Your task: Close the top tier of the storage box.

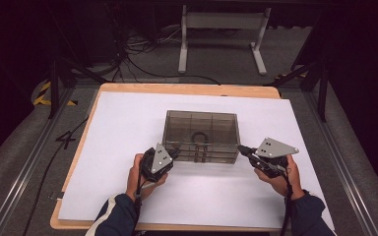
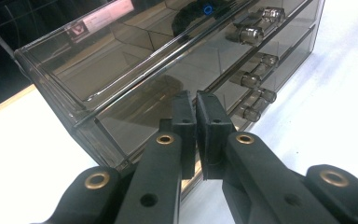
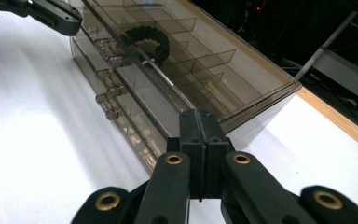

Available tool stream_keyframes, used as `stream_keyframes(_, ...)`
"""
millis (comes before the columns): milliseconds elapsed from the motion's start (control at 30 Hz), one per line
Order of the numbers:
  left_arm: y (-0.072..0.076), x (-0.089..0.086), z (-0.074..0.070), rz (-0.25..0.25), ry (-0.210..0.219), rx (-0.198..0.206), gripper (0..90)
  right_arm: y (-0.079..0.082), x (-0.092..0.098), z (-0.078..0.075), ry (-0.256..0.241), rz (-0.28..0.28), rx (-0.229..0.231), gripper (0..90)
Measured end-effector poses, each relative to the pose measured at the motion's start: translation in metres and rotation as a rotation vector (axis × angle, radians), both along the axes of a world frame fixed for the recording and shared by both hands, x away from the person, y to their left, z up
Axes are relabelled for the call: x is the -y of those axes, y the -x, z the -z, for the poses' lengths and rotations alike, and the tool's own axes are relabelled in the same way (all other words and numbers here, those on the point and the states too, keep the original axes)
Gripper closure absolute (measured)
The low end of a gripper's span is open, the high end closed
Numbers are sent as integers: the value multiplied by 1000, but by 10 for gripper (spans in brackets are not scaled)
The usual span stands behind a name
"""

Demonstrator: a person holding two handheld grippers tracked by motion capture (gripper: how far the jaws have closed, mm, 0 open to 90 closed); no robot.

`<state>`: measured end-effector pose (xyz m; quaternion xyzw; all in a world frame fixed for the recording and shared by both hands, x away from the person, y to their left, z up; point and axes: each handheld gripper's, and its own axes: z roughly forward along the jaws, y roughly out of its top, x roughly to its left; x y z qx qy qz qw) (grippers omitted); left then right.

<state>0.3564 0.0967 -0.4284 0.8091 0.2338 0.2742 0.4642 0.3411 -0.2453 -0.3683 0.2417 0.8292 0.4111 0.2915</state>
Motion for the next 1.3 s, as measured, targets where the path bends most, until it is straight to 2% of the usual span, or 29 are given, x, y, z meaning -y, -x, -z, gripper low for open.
stream_keyframes(300, 1, -6, 1, 2, -29, -4, 851, 5, 4, 3, 13, -6, -5, 899)
stream_keyframes(567, 4, -20, 2, 8, -88, -10, 826, 10, 9, 9, 32, -6, -16, 871)
stream_keyframes(633, 6, -24, 2, 7, -83, -18, 821, 11, 10, 10, 34, -7, -19, 864)
stream_keyframes(767, 9, -30, 3, 19, -108, -21, 794, 13, 14, 14, 42, -1, -27, 836)
stream_keyframes(1033, 14, -41, 5, 36, -121, -36, 756, 17, 19, 18, 48, -11, -35, 784)
stream_keyframes(1300, 19, -53, 6, 38, -135, -54, 683, 21, 24, 22, 57, 1, -50, 707)
